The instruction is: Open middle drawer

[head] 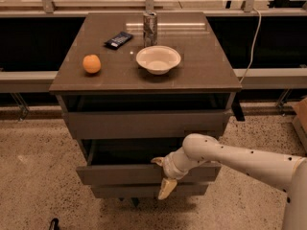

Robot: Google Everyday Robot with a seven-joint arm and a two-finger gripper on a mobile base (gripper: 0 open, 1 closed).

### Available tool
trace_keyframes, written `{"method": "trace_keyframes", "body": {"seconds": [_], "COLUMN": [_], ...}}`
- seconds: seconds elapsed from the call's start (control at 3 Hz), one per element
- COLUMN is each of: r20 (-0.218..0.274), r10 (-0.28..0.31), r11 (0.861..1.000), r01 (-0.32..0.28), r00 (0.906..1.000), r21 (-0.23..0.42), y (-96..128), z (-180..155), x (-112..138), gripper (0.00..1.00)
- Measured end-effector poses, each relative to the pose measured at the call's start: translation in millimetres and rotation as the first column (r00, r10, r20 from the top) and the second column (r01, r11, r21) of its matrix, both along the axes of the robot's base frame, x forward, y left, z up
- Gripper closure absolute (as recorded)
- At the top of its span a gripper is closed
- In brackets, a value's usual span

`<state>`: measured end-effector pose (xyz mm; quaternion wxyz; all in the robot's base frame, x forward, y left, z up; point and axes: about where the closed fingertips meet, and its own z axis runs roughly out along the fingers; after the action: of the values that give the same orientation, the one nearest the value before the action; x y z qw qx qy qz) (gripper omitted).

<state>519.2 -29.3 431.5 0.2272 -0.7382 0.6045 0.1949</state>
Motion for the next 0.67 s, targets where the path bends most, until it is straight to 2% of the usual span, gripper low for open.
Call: {"method": "trace_keyframes", "body": {"seconds": [0.33,0.67], "r20": [-0.02,-0.059], "r10": [0.005,0.075], "r11": [1.0,0.997], "r01": [-0.005,-0.075], "r00": [0.9998,0.9954], "r21": [-0.005,-0.001], "y": [-4,-4], "z": [-5,1], "x": [3,-18], "gripper": [0.19,0.2]}}
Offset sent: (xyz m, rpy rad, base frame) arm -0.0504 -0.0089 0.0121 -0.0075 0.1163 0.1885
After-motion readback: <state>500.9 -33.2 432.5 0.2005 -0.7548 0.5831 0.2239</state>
